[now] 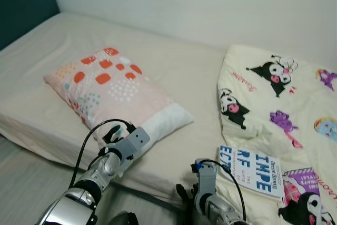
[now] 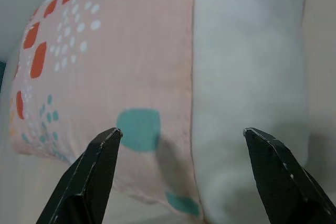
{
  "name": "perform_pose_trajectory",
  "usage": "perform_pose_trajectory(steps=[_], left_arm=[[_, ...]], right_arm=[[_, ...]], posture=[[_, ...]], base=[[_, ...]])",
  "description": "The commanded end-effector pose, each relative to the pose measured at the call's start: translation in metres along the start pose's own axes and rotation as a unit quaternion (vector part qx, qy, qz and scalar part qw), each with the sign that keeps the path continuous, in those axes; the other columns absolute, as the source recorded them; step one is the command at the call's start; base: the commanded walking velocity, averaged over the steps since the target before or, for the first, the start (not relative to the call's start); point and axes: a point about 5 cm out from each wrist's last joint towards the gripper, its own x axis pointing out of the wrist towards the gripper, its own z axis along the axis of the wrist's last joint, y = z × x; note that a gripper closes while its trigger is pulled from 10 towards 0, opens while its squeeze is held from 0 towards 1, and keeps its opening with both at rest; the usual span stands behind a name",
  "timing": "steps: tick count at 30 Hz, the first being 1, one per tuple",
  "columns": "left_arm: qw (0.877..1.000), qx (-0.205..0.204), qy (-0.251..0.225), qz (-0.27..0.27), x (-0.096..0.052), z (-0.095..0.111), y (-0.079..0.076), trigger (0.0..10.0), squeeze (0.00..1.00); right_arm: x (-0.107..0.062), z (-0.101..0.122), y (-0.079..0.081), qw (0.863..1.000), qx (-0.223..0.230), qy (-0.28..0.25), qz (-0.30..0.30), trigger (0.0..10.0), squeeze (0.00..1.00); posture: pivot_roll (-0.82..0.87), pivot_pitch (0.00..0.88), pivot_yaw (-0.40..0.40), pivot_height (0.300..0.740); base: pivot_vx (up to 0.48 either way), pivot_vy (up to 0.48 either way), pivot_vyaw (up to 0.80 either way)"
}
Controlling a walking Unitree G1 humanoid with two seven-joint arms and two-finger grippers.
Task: Clean up the room
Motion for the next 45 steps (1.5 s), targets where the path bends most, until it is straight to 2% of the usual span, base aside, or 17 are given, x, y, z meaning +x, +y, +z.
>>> perform_pose_trajectory(steps=[1,5,9,15,19,21,24,30,31,37,40,44,45], left_arm=[[1.0,0.005,-0.005,0.011,0.001,0.0,0.005,10.0,0.0],[1.0,0.022,-0.023,-0.003,0.004,0.008,0.005,10.0,0.0],[0.997,0.062,-0.038,-0.003,0.007,0.014,0.007,10.0,0.0],[0.996,0.08,-0.041,0.011,0.011,0.02,0.014,10.0,0.0],[0.995,0.081,-0.043,0.031,0.015,0.025,0.02,10.0,0.0],[0.995,0.073,-0.041,0.057,0.017,0.028,0.028,10.0,0.0],[0.995,0.063,-0.04,0.068,0.018,0.029,0.032,10.0,0.0],[0.991,0.035,-0.043,0.124,0.02,0.03,0.055,10.0,0.0],[0.991,0.035,-0.043,0.124,0.02,0.03,0.055,10.0,0.0],[0.986,0.027,-0.036,0.16,0.019,0.025,0.072,10.0,0.0],[0.979,0.039,-0.008,0.201,0.013,0.009,0.091,10.0,0.0],[0.976,0.042,0.016,0.213,0.008,-0.004,0.097,10.0,0.0],[0.974,0.028,0.023,0.222,0.006,-0.01,0.101,10.0,0.0]], right_arm=[[-0.001,-0.004,0.001,1.0,0.013,-0.006,0.001,10.0,0.0],[0.0,0.0,0.003,1.0,0.014,-0.013,0.004,10.0,0.0],[0.001,0.003,0.005,0.999,0.019,-0.025,0.006,10.0,0.0],[0.0,0.004,0.005,0.999,0.024,-0.034,0.005,10.0,0.0],[0.0,0.004,0.005,0.999,0.026,-0.037,0.005,10.0,0.0],[0.0,0.005,0.004,0.999,0.025,-0.039,0.006,10.0,0.0],[0.0,0.006,0.004,0.999,0.025,-0.04,0.006,10.0,0.0],[0.001,0.008,0.006,0.999,0.023,-0.042,0.009,10.0,0.0],[0.001,0.008,0.006,0.999,0.023,-0.042,0.009,10.0,0.0],[0.001,0.007,0.009,0.999,0.024,-0.042,0.011,10.0,0.0],[0.001,0.006,0.01,0.999,0.028,-0.042,0.012,10.0,0.0],[0.001,0.005,0.011,0.999,0.03,-0.041,0.013,10.0,0.0],[0.001,0.005,0.012,0.999,0.029,-0.042,0.014,10.0,0.0]], posture=[[-0.17,0.245,-0.006,0.606],[-0.18,0.26,-0.001,0.606],[-0.18,0.274,0.011,0.606],[-0.2,0.284,0.022,0.606],[-0.2,0.285,0.022,0.606],[-0.2,0.286,0.023,0.606],[-0.2,0.286,0.023,0.606],[-0.19,0.29,0.024,0.606],[-0.19,0.29,0.024,0.606],[-0.19,0.293,0.028,0.606],[-0.17,0.3,0.032,0.606],[-0.18,0.304,0.033,0.606],[-0.18,0.305,0.037,0.606]], base=[[0.0,0.0,0.0],[0.0,0.0,0.0],[0.0,0.0,0.0],[0.0,0.0,0.0],[0.0,0.0,0.0],[0.0,0.0,0.0],[0.0,0.0,0.0],[0.0,0.0,0.0],[0.0,0.0,0.0],[0.0,0.0,0.0],[0.0,0.0,0.0],[0.0,0.0,0.0],[0.0,0.0,0.0]])
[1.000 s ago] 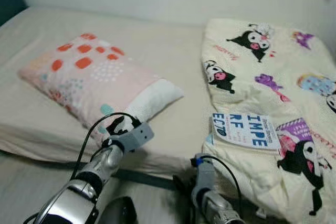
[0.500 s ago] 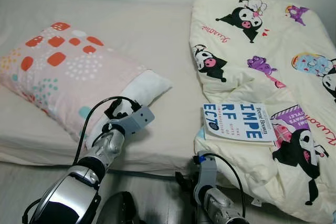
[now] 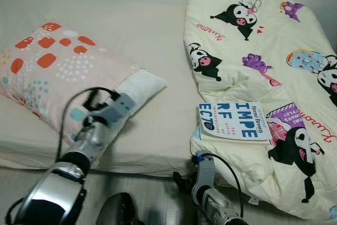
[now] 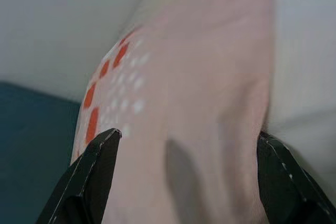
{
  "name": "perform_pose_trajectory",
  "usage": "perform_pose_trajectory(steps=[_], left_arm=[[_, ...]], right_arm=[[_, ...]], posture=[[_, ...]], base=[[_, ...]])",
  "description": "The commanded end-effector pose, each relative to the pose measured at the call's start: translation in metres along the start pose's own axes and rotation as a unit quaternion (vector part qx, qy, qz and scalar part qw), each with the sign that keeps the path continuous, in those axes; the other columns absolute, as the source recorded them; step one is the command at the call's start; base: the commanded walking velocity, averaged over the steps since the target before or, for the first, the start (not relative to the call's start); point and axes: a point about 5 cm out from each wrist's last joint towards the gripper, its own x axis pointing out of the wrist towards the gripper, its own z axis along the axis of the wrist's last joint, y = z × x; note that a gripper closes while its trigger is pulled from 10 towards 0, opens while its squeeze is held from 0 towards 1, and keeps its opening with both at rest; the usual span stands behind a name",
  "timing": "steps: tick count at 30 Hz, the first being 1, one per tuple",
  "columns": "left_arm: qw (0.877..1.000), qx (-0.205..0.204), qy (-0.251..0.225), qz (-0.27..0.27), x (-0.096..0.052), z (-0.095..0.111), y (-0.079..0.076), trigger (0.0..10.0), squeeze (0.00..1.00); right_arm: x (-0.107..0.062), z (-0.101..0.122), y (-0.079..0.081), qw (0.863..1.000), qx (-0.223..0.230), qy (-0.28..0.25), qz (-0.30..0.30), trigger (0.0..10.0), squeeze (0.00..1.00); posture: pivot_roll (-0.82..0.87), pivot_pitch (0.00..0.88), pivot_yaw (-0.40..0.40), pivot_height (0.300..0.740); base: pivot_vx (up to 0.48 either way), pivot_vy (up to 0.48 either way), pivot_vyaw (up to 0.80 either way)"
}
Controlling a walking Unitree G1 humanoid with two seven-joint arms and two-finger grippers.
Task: Clean up the room
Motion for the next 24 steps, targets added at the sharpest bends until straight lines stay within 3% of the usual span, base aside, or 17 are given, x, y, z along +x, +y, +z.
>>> perform_pose_trajectory(steps=[1,7,17,24], left_arm=[[0.999,-0.001,0.034,0.001,-0.009,-0.02,0.0,10.0,0.0],[0.999,-0.005,0.032,0.017,-0.005,-0.021,0.009,10.0,0.0],[0.999,0.014,0.038,0.007,-0.013,-0.028,0.001,10.0,0.0],[0.994,-0.031,0.067,0.082,-0.006,-0.03,0.022,10.0,0.0]], right_arm=[[-0.003,-0.011,0.002,1.0,0.011,0.011,-0.001,10.0,0.0],[-0.003,-0.01,0.001,1.0,0.014,0.008,-0.003,10.0,0.0],[-0.003,-0.006,0.003,0.999,0.029,-0.013,-0.001,10.0,0.0],[-0.005,-0.007,0.007,0.999,0.036,-0.033,0.005,10.0,0.0]], posture=[[-0.18,0.305,0.037,0.606],[-0.18,0.311,0.039,0.606],[-0.2,0.362,0.053,0.606],[-0.25,0.415,0.051,0.606]], base=[[0.0,0.0,0.0],[0.0,0.0,0.0],[0.0,0.0,0.0],[0.0,0.0,0.0]])
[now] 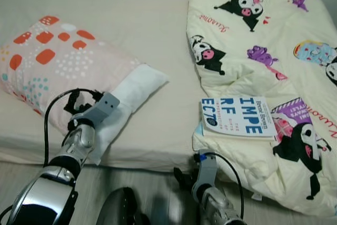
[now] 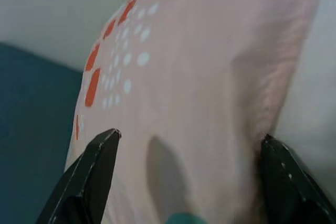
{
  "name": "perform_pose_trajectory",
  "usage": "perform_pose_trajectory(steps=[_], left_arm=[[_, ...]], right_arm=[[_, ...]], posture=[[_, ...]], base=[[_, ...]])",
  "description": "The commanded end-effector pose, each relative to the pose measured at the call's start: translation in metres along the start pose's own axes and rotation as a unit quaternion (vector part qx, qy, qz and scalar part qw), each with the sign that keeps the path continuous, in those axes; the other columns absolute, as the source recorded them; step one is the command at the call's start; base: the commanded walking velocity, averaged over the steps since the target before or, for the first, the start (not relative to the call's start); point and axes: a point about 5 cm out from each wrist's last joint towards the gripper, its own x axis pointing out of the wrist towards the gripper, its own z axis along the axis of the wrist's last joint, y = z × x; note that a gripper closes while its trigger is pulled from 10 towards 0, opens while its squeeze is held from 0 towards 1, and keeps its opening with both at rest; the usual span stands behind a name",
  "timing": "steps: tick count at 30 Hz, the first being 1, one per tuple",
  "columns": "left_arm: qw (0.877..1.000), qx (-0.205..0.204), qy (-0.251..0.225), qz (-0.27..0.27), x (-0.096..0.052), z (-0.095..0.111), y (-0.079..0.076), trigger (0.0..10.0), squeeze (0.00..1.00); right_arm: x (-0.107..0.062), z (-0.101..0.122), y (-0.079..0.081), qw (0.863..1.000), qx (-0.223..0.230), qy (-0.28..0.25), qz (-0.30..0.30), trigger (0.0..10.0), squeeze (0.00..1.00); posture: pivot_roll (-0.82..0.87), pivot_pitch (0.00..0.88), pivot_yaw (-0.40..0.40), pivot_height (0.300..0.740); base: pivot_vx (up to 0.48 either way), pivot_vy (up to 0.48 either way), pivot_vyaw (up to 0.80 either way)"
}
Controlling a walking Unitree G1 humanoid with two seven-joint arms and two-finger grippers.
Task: Clean up the room
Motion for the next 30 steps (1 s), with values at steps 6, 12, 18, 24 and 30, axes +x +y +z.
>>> perform_pose_trajectory(steps=[6,12,18,24,30], left_arm=[[0.986,-0.097,0.044,0.128,0.027,0.008,0.048,10.0,0.0],[0.97,-0.168,0.023,0.174,0.044,0.032,0.071,10.0,0.0],[0.965,-0.212,0.021,0.155,0.046,0.038,0.069,10.0,0.0],[0.887,-0.446,0.056,0.106,0.048,0.033,0.065,0.0,0.0],[0.806,-0.584,-0.005,0.097,0.06,0.051,0.087,0.0,0.0]], right_arm=[[-0.009,-0.019,0.002,1.0,0.021,0.015,0.0,10.0,0.0],[-0.011,-0.024,0.006,1.0,0.024,0.018,0.005,10.0,0.0],[-0.015,-0.027,0.008,0.999,0.03,0.019,0.005,10.0,0.0],[-0.015,-0.023,0.005,0.999,0.03,0.013,0.002,10.0,0.0],[-0.012,-0.013,0.0,1.0,0.027,0.005,-0.002,10.0,0.0]], posture=[[-0.26,0.466,0.033,0.606],[-0.26,0.489,0.031,0.606],[-0.26,0.498,0.033,0.606],[-0.26,0.496,0.031,0.606],[-0.26,0.473,0.023,0.606]], base=[[0.0,0.0,0.0],[0.0,0.0,0.0],[0.0,0.0,0.0],[0.0,0.0,0.0],[0.0,0.0,0.0]])
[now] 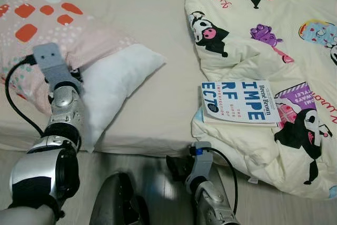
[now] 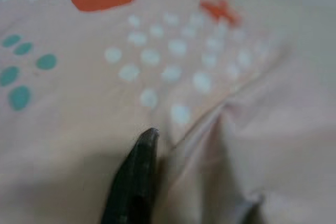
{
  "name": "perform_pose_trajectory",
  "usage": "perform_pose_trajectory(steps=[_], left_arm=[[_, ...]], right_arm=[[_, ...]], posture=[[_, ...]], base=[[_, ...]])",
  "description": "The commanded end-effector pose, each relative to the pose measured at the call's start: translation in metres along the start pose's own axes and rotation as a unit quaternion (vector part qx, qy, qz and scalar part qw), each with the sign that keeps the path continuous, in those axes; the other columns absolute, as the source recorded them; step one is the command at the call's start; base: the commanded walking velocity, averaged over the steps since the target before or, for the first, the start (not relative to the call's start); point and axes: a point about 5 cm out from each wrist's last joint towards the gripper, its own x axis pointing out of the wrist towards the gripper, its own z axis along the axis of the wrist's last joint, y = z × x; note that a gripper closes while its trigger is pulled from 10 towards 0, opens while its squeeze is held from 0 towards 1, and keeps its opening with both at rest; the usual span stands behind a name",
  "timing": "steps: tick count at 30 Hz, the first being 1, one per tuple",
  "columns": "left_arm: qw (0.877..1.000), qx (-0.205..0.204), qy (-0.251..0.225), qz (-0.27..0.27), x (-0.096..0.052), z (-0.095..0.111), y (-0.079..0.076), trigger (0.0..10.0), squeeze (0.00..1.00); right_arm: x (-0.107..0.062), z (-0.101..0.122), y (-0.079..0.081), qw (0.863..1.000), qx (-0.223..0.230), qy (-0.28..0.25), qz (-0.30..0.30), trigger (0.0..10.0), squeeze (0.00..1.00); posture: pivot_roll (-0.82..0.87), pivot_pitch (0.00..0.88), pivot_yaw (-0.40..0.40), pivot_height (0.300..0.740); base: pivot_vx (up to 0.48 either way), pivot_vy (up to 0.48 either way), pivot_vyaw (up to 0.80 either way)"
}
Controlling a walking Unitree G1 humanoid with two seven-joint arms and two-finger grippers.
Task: Clean up the room
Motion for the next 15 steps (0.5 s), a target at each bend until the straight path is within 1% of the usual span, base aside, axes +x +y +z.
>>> perform_pose_trajectory(steps=[1,2,5,6,7,8,9,10,11,12,13,14,15], left_arm=[[0.999,-0.037,-0.022,-0.009,0.003,0.01,0.001,0.0,0.0],[0.998,-0.048,-0.03,-0.017,0.005,0.015,-0.001,0.0,0.0],[0.993,-0.099,-0.05,-0.034,0.01,0.03,-0.005,0.0,0.0],[0.993,-0.099,-0.05,-0.034,0.01,0.03,-0.005,0.0,0.0],[0.989,-0.129,-0.058,-0.04,0.012,0.035,-0.004,0.0,0.0],[0.989,-0.129,-0.058,-0.04,0.012,0.035,-0.004,0.0,0.0],[0.986,-0.146,-0.063,-0.046,0.013,0.039,-0.005,0.0,0.0],[0.986,-0.146,-0.063,-0.046,0.013,0.039,-0.005,0.0,0.0],[0.978,-0.185,-0.076,-0.065,0.016,0.047,-0.01,0.0,0.0],[0.973,-0.201,-0.082,-0.074,0.017,0.051,-0.013,0.0,0.0],[0.971,-0.21,-0.086,-0.08,0.017,0.054,-0.015,0.0,0.0],[0.971,-0.21,-0.086,-0.08,0.017,0.054,-0.015,0.0,0.0],[0.961,-0.227,-0.111,-0.112,0.02,0.07,-0.027,0.0,0.0]], right_arm=[[-0.013,-0.027,-0.011,0.998,0.028,0.049,-0.026,10.0,0.0],[-0.012,-0.026,-0.011,0.998,0.027,0.048,-0.026,10.0,0.0],[-0.012,-0.023,-0.011,0.998,0.026,0.045,-0.026,10.0,0.0],[-0.012,-0.023,-0.011,0.998,0.026,0.045,-0.026,10.0,0.0],[-0.012,-0.023,-0.012,0.998,0.027,0.044,-0.026,10.0,0.0],[-0.012,-0.023,-0.012,0.998,0.027,0.044,-0.026,10.0,0.0],[-0.011,-0.022,-0.012,0.998,0.027,0.044,-0.025,10.0,0.0],[-0.011,-0.022,-0.012,0.998,0.027,0.044,-0.025,10.0,0.0],[-0.01,-0.02,-0.013,0.998,0.026,0.044,-0.025,10.0,0.0],[-0.009,-0.019,-0.013,0.998,0.026,0.043,-0.025,10.0,0.0],[-0.009,-0.018,-0.014,0.998,0.026,0.043,-0.025,10.0,0.0],[-0.009,-0.018,-0.014,0.998,0.026,0.043,-0.025,10.0,0.0],[-0.005,-0.011,-0.015,0.999,0.022,0.037,-0.025,10.0,0.0]], posture=[[-0.26,0.473,0.023,0.606],[-0.26,0.473,0.023,0.606],[-0.26,0.462,0.023,0.606],[-0.26,0.462,0.023,0.606],[-0.26,0.455,0.022,0.606],[-0.26,0.455,0.022,0.606],[-0.26,0.445,0.022,0.606],[-0.26,0.445,0.022,0.606],[-0.25,0.424,0.021,0.606],[-0.25,0.424,0.021,0.606],[-0.25,0.424,0.021,0.606],[-0.25,0.424,0.021,0.606],[-0.25,0.385,0.02,0.606]], base=[[0.0,0.0,0.0],[0.0,0.0,0.0],[0.0,0.0,0.0],[0.0,0.0,0.0],[0.0,0.0,0.0],[0.0,0.0,0.0],[0.0,0.0,0.0],[0.0,0.0,0.0],[0.0,0.0,0.0],[0.0,0.0,0.0],[0.0,0.0,0.0],[0.0,0.0,0.0],[0.0,0.0,0.0]])
